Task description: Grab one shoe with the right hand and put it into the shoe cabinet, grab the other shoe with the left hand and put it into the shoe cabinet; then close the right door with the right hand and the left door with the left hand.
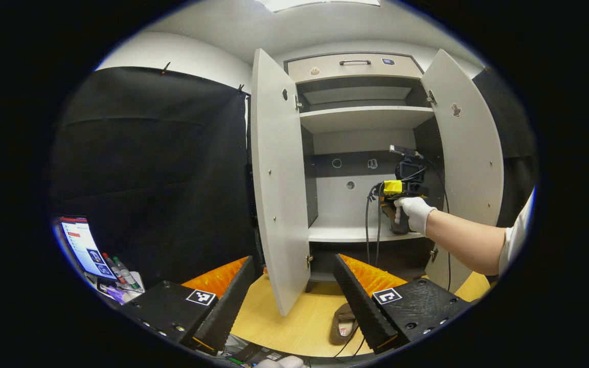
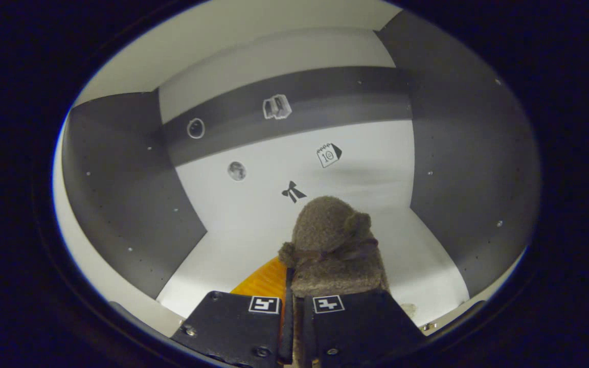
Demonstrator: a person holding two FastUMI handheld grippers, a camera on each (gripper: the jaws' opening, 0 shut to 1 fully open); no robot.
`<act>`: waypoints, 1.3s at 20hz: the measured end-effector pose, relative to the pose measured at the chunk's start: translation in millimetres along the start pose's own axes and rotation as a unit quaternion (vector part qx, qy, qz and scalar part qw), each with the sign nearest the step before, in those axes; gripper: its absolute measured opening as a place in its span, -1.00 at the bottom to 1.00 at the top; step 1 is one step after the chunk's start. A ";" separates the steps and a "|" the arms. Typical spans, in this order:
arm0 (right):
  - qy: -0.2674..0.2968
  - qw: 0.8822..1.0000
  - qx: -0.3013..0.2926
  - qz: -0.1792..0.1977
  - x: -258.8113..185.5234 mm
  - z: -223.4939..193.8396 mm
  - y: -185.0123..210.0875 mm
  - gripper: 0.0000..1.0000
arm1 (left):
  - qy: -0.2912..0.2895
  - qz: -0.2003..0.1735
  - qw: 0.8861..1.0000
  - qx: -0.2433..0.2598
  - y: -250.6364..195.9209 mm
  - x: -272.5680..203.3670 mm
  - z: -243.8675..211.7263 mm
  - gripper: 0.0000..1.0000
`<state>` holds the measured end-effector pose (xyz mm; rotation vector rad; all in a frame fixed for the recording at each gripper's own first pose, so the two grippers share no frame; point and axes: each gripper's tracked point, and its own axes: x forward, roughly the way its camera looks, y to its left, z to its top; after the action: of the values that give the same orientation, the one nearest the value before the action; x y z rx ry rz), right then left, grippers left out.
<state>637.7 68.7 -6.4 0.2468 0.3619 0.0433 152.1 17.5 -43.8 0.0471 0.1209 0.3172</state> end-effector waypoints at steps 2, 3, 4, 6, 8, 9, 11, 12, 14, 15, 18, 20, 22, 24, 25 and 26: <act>0.023 0.999 0.012 -0.019 22.0 -4.5 -12.4 -0.77 | 0.001 0.007 1.000 -0.002 0.7 1.3 -0.8 0.92; 0.037 0.999 0.019 -0.027 29.0 -8.9 -17.3 -0.82 | 0.002 0.011 1.000 -0.001 1.2 2.2 -0.6 0.92; 0.049 0.998 0.025 -0.028 35.0 -12.3 -18.0 -0.78 | 0.002 0.015 1.000 -0.001 1.6 5.3 0.5 0.92; 0.077 0.997 0.017 -0.021 40.4 -19.0 -14.7 -0.78 | 0.000 0.019 1.000 -0.003 -0.2 11.2 4.7 0.91; 0.092 0.996 0.008 -0.011 41.1 -23.4 -5.1 -0.65 | 0.000 0.019 1.000 -0.003 -3.5 12.3 5.1 0.89; 0.087 0.996 0.010 -0.006 41.6 -22.5 -0.6 -0.54 | -0.003 0.018 1.000 -0.003 -4.4 11.4 7.4 0.91; 0.077 0.997 0.014 0.013 29.7 -18.0 8.8 0.08 | -0.008 0.015 1.000 0.001 -8.1 9.3 8.8 0.91; 0.073 0.997 0.016 0.020 24.3 -16.1 11.7 0.41 | -0.012 0.013 1.000 0.004 -8.1 9.1 10.8 0.89; 0.063 0.998 0.022 0.022 11.1 -12.2 11.4 0.85 | -0.019 0.010 1.000 0.007 -7.5 7.3 14.8 0.91; 0.057 0.998 0.025 0.025 3.9 -11.2 12.0 0.89 | -0.022 0.007 1.000 0.006 -7.2 8.8 16.3 0.91; 0.038 0.999 0.018 0.020 -17.3 -8.9 7.9 0.92 | -0.023 -0.006 1.000 -0.001 -6.8 8.6 16.5 0.91; 0.029 0.999 0.024 0.019 -31.9 -9.1 7.5 0.94 | -0.027 -0.019 0.999 -0.002 -1.8 10.0 17.7 0.91; 0.010 1.000 0.008 0.003 -47.6 -5.1 0.6 0.94 | -0.032 -0.033 0.999 -0.003 4.2 14.0 20.1 0.91; -0.009 1.000 -0.001 -0.005 -69.3 -2.8 0.3 0.94 | -0.035 -0.048 0.998 -0.004 10.8 16.0 19.6 0.91; -0.023 1.000 -0.002 -0.006 -84.4 -0.7 0.9 0.93 | -0.035 -0.055 0.998 -0.005 14.8 17.4 18.7 0.91; -0.038 0.999 -0.007 -0.007 -100.3 1.3 2.6 0.94 | -0.036 -0.062 0.997 -0.005 17.7 19.9 18.0 0.91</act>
<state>544.4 62.3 30.0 0.2324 0.2878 0.0232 167.7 40.0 -27.0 0.0413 0.0515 0.1925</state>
